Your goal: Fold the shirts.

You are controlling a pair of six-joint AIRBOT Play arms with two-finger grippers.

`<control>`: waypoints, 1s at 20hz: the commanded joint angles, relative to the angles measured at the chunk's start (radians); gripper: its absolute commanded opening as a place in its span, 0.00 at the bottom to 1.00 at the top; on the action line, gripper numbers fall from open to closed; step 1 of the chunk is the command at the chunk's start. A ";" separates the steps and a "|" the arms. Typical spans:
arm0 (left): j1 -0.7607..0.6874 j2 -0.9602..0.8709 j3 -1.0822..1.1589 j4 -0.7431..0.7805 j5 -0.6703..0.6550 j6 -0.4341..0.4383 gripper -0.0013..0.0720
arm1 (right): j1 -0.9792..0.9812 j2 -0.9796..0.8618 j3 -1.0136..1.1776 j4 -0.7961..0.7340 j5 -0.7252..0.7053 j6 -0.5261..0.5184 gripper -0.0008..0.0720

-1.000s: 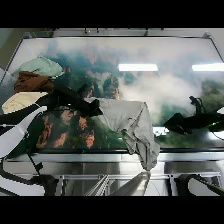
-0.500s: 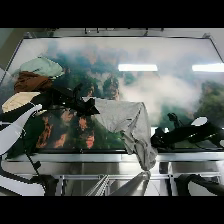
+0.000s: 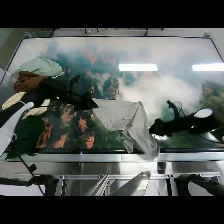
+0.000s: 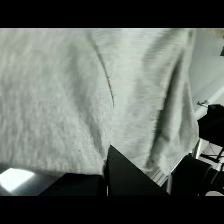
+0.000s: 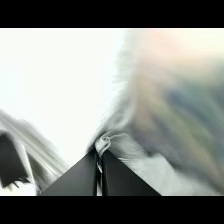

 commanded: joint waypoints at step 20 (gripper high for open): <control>0.253 0.486 0.102 0.116 0.129 0.084 0.05 | -0.413 0.365 0.390 0.018 -0.026 0.033 0.03</control>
